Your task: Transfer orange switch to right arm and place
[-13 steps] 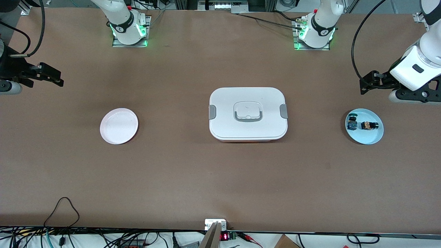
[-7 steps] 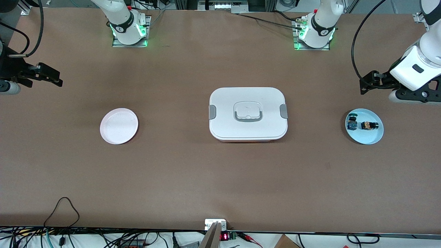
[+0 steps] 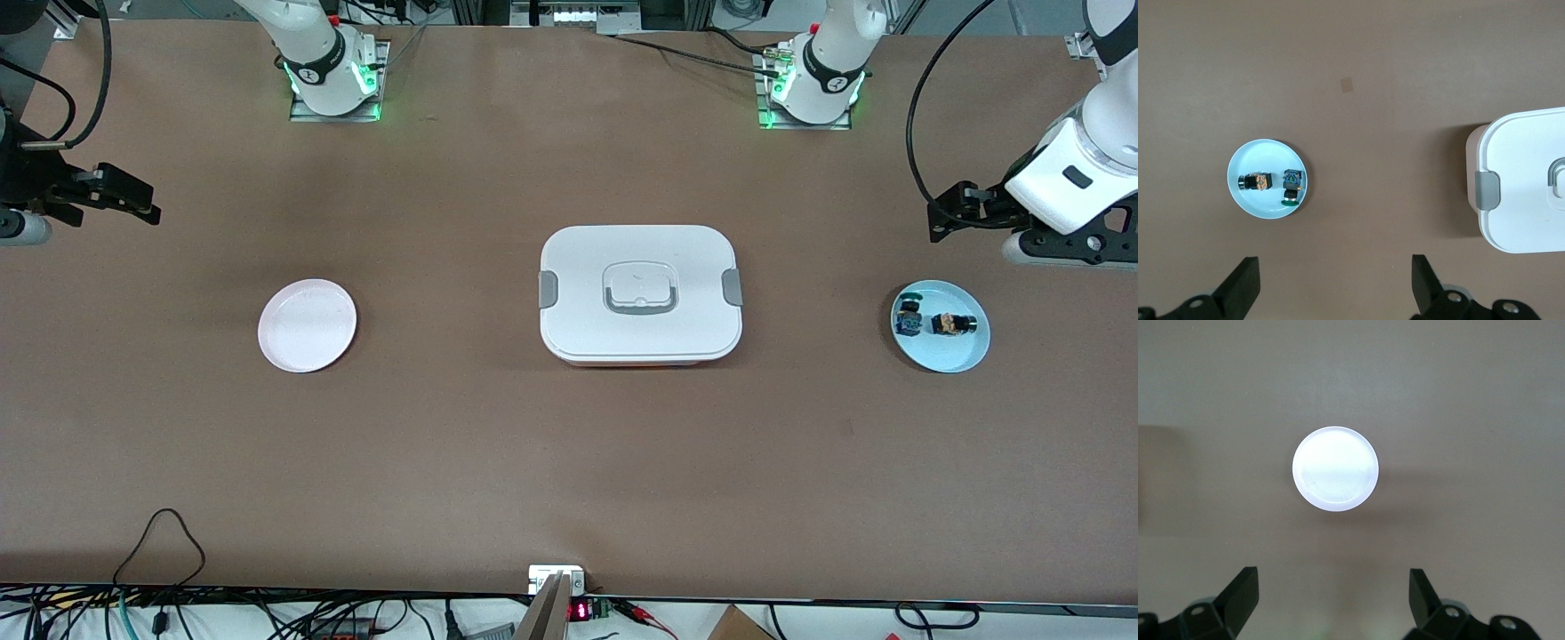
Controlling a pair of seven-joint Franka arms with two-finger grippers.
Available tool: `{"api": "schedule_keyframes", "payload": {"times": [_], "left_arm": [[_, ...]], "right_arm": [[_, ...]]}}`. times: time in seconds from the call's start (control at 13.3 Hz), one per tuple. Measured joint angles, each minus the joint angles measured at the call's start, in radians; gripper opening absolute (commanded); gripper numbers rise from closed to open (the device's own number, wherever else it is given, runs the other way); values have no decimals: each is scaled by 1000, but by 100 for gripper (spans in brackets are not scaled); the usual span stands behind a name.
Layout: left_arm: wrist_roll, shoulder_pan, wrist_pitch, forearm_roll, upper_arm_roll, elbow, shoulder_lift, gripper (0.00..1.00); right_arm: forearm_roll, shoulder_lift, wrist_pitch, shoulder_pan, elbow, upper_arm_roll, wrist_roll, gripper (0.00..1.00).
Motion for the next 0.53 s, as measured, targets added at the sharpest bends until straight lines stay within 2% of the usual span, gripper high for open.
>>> {"api": "schedule_keyframes", "payload": {"times": [0.53], "left_arm": [[0,40,-60,0,14,-2,69,100]], "right_arm": [[0,4,9,-5,0,0,0,100]]}}
